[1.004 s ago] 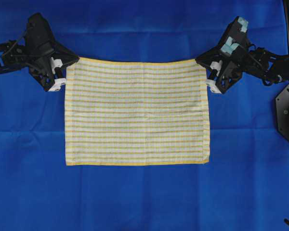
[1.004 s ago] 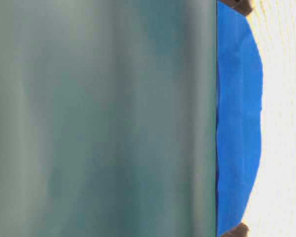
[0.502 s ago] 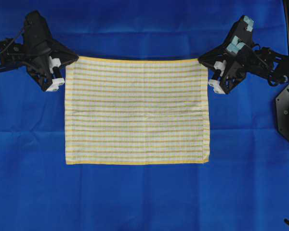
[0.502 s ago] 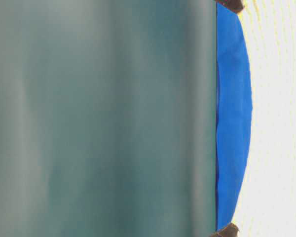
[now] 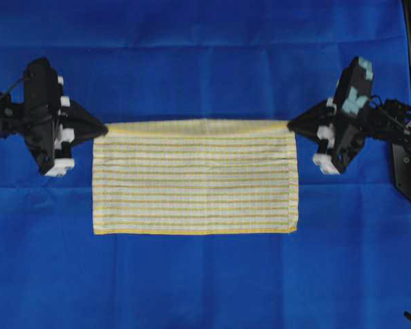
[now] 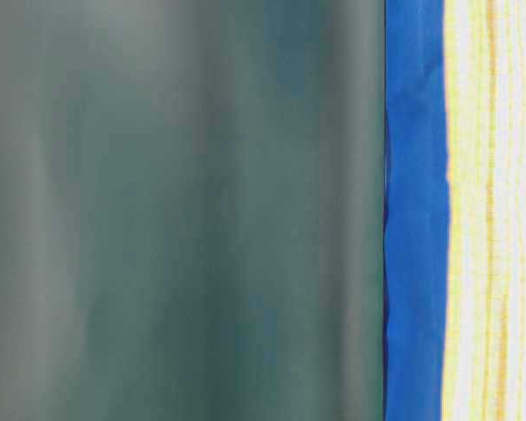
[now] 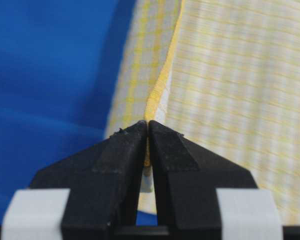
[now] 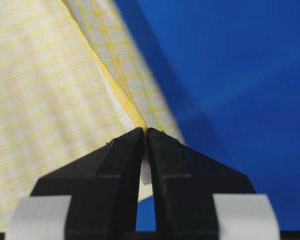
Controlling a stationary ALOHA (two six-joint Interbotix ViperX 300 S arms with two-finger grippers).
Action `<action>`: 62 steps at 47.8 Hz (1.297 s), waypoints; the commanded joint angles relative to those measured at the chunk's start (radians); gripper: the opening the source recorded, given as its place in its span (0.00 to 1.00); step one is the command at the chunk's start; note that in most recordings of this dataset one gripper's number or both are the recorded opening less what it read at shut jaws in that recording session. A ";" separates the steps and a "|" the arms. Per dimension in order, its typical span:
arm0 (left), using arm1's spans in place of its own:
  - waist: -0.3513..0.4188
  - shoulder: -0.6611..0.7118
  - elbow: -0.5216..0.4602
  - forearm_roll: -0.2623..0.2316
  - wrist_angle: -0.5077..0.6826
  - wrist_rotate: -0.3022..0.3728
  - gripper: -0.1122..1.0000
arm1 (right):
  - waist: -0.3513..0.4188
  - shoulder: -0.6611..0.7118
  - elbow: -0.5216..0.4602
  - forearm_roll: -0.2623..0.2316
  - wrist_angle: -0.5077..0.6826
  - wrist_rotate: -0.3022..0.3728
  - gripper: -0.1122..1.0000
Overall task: Fold the yellow towel.
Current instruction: 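Pull both corners toward the near edge, folding the towel in half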
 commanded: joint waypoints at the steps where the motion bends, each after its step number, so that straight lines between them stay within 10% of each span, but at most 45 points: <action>1: -0.046 -0.017 0.000 -0.003 -0.005 -0.023 0.12 | 0.071 -0.011 -0.006 0.032 -0.006 -0.002 0.14; 29: -0.380 -0.006 -0.025 -0.003 -0.014 -0.190 0.12 | 0.402 0.060 -0.058 0.219 -0.043 -0.003 0.14; 62: -0.403 0.052 -0.083 -0.003 -0.006 -0.178 0.12 | 0.492 0.089 -0.129 0.224 0.046 -0.003 0.14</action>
